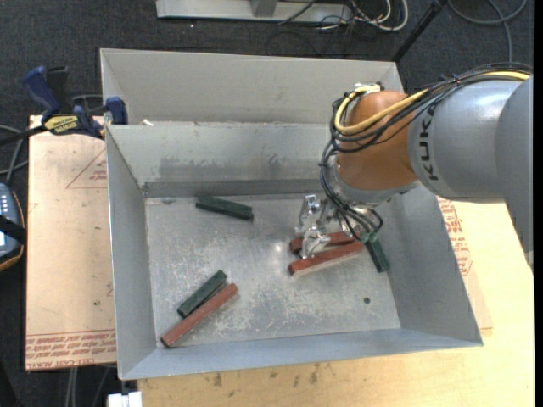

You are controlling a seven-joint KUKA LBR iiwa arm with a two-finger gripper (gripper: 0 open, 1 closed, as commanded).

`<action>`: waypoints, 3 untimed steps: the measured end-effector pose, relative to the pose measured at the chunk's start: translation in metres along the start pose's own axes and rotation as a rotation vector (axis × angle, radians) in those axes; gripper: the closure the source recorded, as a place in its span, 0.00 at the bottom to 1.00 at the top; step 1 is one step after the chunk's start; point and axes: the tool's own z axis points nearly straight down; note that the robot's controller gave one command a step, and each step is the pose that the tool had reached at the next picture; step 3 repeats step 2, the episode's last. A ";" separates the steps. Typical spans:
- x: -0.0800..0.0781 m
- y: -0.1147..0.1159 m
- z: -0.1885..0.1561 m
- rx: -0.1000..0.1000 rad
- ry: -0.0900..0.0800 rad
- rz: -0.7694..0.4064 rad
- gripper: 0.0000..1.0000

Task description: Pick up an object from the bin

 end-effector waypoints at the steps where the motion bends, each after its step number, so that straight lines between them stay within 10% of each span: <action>1: 0.000 0.000 0.000 0.000 0.000 0.000 1.00; 2: 0.011 0.003 -0.132 0.000 0.027 0.005 1.00; 3: 0.011 0.003 -0.132 0.000 0.027 0.005 1.00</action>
Offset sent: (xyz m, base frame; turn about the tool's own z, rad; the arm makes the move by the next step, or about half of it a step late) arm -0.0166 0.0002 0.1311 0.0048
